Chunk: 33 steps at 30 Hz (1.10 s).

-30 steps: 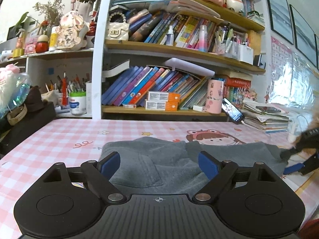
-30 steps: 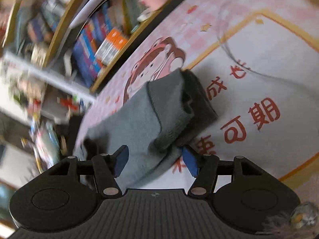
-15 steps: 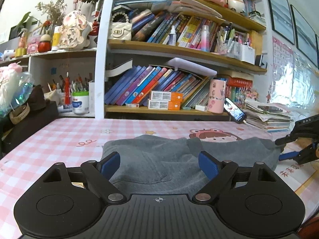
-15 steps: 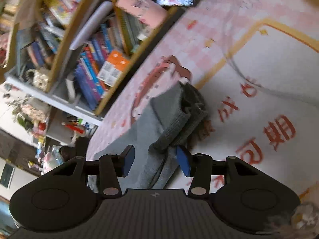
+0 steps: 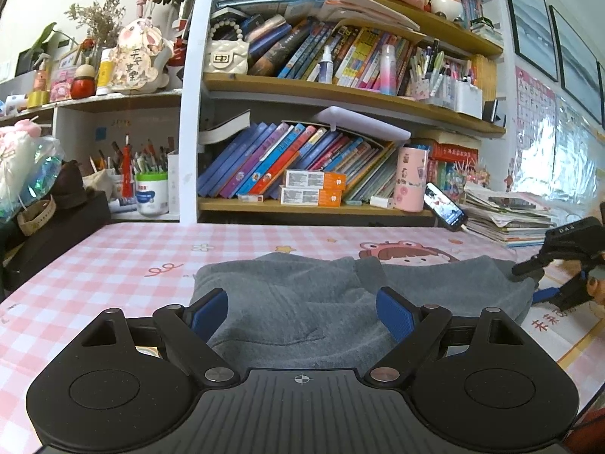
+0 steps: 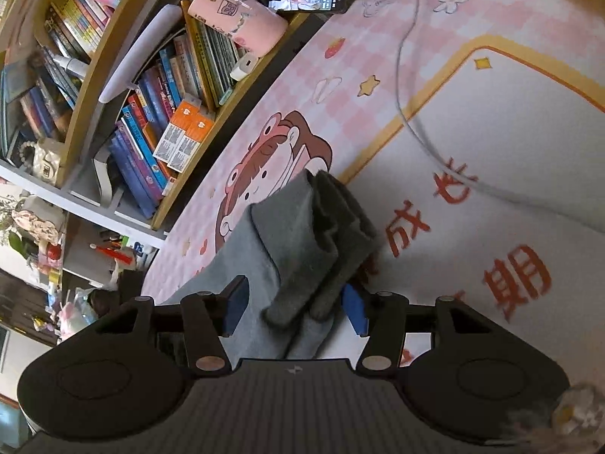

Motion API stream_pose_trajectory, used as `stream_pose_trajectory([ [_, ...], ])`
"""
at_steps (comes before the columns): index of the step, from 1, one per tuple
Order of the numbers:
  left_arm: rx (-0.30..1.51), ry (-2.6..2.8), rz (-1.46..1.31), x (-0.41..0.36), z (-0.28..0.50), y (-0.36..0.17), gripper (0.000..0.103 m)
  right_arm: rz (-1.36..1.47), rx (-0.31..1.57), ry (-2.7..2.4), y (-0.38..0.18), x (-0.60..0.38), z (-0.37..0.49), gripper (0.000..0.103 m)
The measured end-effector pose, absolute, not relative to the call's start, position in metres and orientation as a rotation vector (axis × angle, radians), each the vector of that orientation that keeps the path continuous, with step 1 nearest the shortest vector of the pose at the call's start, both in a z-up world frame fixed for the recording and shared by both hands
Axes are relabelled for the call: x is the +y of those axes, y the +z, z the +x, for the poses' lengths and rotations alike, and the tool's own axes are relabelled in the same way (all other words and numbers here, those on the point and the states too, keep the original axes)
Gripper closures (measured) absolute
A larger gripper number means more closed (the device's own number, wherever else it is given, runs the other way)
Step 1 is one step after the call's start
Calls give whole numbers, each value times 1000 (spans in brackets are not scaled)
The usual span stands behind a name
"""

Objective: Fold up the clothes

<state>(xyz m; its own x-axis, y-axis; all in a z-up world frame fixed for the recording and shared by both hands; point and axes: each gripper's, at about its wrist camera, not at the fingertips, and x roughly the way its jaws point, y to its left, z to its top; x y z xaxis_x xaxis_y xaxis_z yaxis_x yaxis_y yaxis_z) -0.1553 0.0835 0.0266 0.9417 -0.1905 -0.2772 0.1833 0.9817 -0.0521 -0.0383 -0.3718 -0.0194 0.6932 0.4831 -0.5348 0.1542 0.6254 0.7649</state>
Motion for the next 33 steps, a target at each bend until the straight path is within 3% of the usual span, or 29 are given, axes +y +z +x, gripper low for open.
stream_pose_trajectory([
  [2,289,-184,-21,84,-155,25,15,873,807,216,-18,-369,-34,53],
  [5,291,-175,-26,87,-155,24,15,784,823,201,-16,-364,-29,75],
  [10,291,-163,-41,91,-155,21,15,763,787,245,-8,-362,-32,88],
  [26,162,-55,-182,146,-179,39,15,540,550,685,112,-229,-38,91],
  [33,123,12,-238,172,-192,43,15,400,538,878,130,-139,-46,91],
])
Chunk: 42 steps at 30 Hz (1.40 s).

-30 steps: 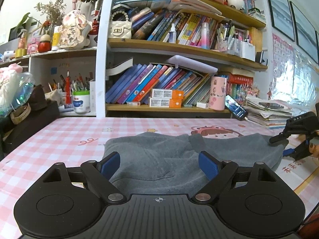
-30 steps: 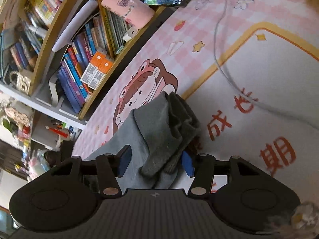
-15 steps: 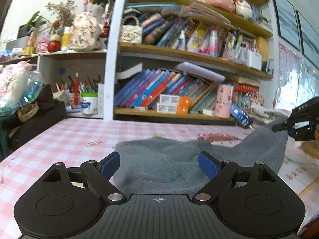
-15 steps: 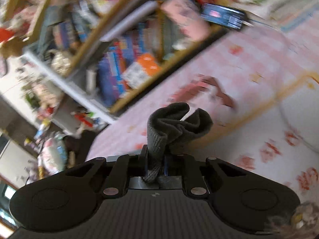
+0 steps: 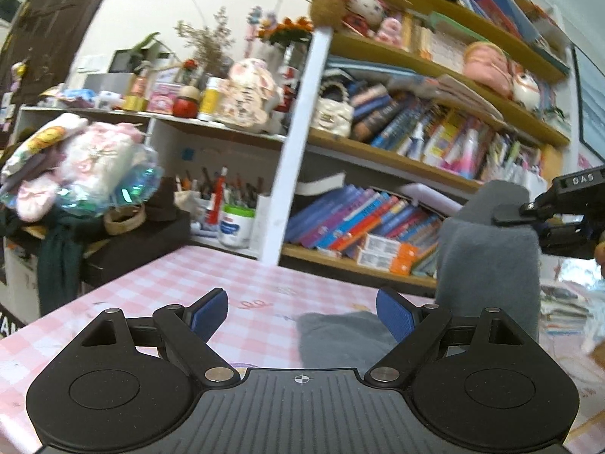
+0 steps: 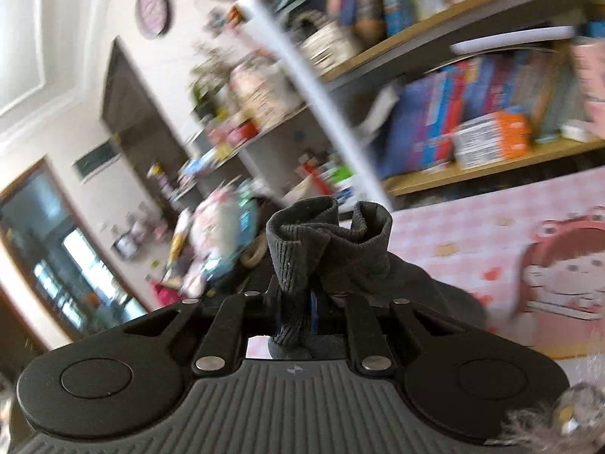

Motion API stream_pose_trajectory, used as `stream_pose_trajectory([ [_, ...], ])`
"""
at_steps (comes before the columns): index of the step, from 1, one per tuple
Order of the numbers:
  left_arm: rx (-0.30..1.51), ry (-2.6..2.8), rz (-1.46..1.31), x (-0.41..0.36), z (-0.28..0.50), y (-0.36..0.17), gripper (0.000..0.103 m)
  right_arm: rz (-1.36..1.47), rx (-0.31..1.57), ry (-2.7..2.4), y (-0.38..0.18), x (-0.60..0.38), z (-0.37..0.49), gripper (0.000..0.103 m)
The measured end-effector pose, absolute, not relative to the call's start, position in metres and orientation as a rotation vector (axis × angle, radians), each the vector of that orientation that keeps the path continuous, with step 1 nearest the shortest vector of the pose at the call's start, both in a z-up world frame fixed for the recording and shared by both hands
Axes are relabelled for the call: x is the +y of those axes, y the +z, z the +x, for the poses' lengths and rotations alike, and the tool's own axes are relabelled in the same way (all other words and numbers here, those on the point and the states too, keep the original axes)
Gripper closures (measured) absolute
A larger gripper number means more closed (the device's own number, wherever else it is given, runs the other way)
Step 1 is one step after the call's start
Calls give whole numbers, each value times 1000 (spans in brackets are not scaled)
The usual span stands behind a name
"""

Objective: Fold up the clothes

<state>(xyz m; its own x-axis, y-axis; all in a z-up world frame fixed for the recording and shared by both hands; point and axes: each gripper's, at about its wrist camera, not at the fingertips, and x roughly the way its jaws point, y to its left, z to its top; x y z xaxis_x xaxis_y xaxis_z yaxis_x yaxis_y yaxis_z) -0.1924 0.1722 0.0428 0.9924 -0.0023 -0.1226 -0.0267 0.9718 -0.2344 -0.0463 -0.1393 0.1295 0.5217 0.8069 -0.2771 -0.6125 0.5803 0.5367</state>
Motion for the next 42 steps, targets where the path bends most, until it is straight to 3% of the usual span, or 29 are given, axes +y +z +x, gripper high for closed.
stream_pose_trajectory([
  [9,92,41,-338,197,-202,42,15,109,672,1030,79,-41,-68,88],
  [14,90,32,-337,195,-202,42,15,94,738,1088,49,-32,-75,73],
  [17,88,26,-328,192,-201,43,15,166,745,1136,53,-48,-75,56],
  [22,90,11,-321,184,-197,42,15,242,702,1103,64,-91,-76,46],
  [31,73,-29,-272,157,-186,49,10,233,578,813,57,-176,-77,38],
  [42,178,-31,-274,141,-151,45,5,303,644,704,17,-199,-61,34],
])
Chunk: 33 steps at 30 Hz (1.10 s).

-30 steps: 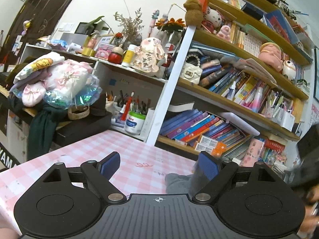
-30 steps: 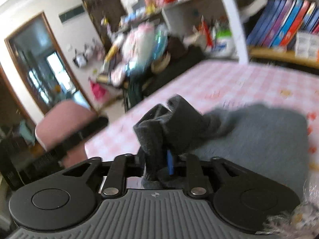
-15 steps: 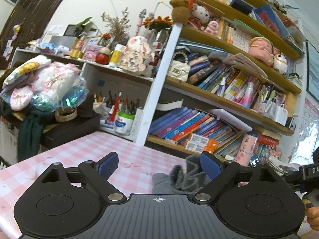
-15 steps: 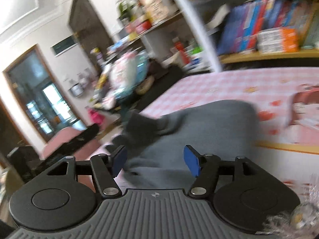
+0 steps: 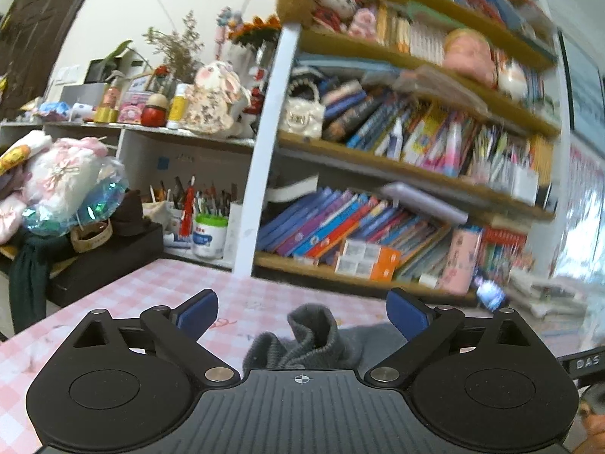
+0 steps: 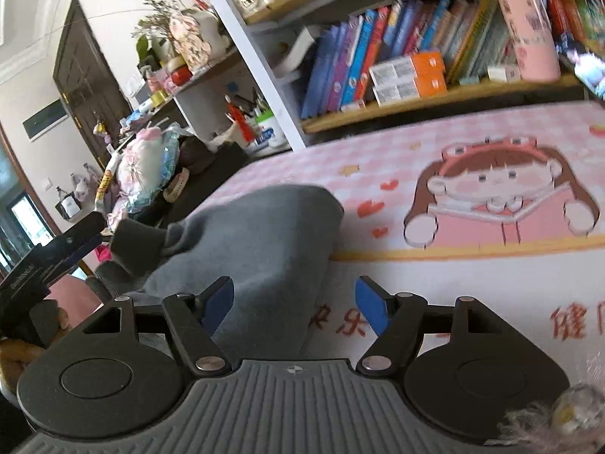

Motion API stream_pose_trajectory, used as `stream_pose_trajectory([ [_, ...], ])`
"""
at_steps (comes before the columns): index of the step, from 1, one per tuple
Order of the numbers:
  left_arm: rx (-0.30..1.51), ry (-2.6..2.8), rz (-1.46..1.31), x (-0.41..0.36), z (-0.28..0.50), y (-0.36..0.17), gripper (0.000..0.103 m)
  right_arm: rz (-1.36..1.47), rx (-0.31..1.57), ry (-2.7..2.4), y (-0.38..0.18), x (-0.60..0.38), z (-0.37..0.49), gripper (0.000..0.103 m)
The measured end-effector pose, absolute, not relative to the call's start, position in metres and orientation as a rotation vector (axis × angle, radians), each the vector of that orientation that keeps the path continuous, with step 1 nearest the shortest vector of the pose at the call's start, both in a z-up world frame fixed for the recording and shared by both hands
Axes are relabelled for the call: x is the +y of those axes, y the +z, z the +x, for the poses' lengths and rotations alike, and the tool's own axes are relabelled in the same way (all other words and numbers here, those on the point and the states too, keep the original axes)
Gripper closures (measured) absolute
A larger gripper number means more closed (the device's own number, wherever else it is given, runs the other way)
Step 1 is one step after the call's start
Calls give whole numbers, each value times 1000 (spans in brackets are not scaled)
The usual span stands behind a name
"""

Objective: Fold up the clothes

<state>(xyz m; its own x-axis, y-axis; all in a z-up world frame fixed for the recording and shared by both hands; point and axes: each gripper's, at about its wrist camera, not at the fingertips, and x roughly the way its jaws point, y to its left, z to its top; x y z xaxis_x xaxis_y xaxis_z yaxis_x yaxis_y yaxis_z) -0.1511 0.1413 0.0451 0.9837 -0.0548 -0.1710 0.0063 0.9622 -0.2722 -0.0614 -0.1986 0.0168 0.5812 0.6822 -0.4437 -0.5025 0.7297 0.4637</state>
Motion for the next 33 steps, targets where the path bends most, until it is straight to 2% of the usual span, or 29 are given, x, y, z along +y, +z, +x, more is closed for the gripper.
stream_pose_trajectory([
  [5,250,-24,-277,138,-134,38,7,316,679,713,7,-195,-59,32],
  [7,279,-22,-278,137,-127,35,15,317,683,715,6,-194,-59,32],
  [8,293,-20,-278,136,-124,34,24,319,684,716,6,-194,-58,32],
  [9,308,-19,-279,135,-120,32,39,320,685,717,6,-194,-58,31],
  [10,322,-17,-279,135,-117,31,48,323,687,718,5,-194,-58,31],
  [11,336,-16,-280,134,-113,29,65,324,689,720,5,-193,-58,31],
  [12,343,-19,-288,134,-112,28,76,324,692,721,5,-193,-58,31],
  [14,315,-44,-312,137,-117,32,85,320,693,721,4,-192,-58,31],
  [15,275,-62,-317,137,-125,36,86,319,694,721,4,-192,-58,31],
  [20,149,-108,-379,147,-150,52,86,317,692,730,6,-191,-58,28],
  [22,201,-66,-413,158,-147,44,85,313,692,737,6,-190,-59,28],
  [25,341,3,-446,169,-135,15,78,306,700,739,5,-187,-59,28],
  [26,357,18,-457,171,-134,8,74,307,703,740,5,-187,-59,28],
  [28,346,45,-466,174,-138,6,57,310,708,741,4,-187,-58,27],
  [30,329,68,-454,176,-143,10,32,308,710,735,4,-187,-57,27],
  [31,312,64,-457,178,-148,12,28,311,710,734,4,-188,-57,27],
  [33,286,37,-478,183,-154,15,11,326,715,732,4,-190,-55,27],
])
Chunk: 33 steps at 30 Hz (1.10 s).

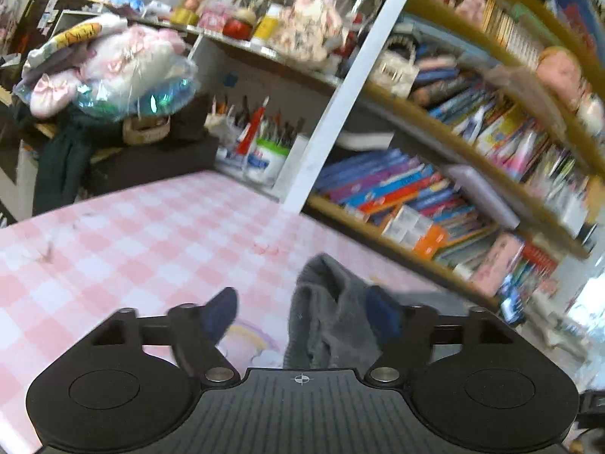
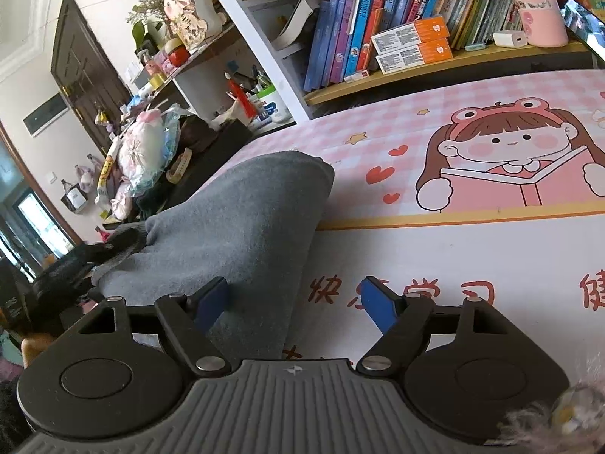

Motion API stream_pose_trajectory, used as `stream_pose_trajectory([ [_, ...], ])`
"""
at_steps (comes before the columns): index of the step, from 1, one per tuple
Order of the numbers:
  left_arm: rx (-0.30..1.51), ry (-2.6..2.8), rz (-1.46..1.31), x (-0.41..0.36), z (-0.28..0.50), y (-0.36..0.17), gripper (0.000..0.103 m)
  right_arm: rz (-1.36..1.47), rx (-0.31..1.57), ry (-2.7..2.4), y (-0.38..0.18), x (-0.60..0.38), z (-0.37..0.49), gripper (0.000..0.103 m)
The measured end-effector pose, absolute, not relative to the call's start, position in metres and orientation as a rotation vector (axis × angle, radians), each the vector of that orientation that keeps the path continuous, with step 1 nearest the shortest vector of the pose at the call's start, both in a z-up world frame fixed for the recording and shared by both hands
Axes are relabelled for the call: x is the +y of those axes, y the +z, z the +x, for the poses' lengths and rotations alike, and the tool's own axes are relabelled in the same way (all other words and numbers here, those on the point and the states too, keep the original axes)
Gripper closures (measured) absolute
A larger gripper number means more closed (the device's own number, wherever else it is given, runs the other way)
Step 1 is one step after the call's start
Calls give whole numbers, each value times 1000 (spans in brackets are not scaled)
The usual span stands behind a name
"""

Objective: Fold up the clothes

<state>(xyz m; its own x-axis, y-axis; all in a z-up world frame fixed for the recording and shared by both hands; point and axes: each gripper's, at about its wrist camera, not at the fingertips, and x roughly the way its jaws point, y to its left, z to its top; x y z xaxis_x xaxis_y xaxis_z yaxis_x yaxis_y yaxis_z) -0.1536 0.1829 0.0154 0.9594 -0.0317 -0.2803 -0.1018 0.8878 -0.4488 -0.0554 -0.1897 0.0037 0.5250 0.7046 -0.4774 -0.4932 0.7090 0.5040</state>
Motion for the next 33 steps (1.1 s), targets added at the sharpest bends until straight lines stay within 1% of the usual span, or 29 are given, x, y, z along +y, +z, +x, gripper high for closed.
stream_pose_trajectory([
  [2,310,-4,-497,184,-150,15,5,363,739,735,2,-192,-52,26],
  [7,396,-52,-519,182,-136,6,5,473,816,764,-5,-193,-42,25],
  [12,450,-72,-623,187,-122,-7,5,522,851,789,-9,-191,-34,25],
  [13,452,-81,-641,188,-121,-9,6,534,858,794,-10,-190,-32,25],
  [14,452,-97,-665,189,-120,-11,10,546,865,798,-11,-190,-30,25],
  [15,453,-123,-699,191,-119,-14,19,556,872,803,-13,-189,-29,27],
  [17,452,-178,-772,195,-118,-20,33,569,877,825,-14,-187,-29,36],
  [19,448,-184,-789,194,-119,-21,38,575,872,857,-13,-186,-29,59],
  [20,444,-188,-794,194,-120,-21,42,572,860,875,-10,-186,-31,62],
  [22,432,-198,-795,192,-123,-19,45,538,826,883,-3,-186,-35,71],
  [24,426,-208,-780,190,-123,-17,46,507,781,880,3,-186,-40,72],
  [26,437,-205,-763,189,-121,-17,45,484,764,877,4,-185,-42,73],
  [27,443,-203,-757,190,-120,-18,43,479,766,875,4,-185,-42,72],
  [29,456,-199,-752,191,-118,-18,38,493,796,861,1,-185,-38,68],
  [31,468,-197,-741,190,-115,-17,31,516,821,838,-1,-186,-33,52],
  [32,471,-198,-740,189,-115,-18,26,519,836,832,-2,-185,-30,49],
  [33,474,-200,-739,189,-114,-18,23,522,851,825,-4,-184,-27,42],
])
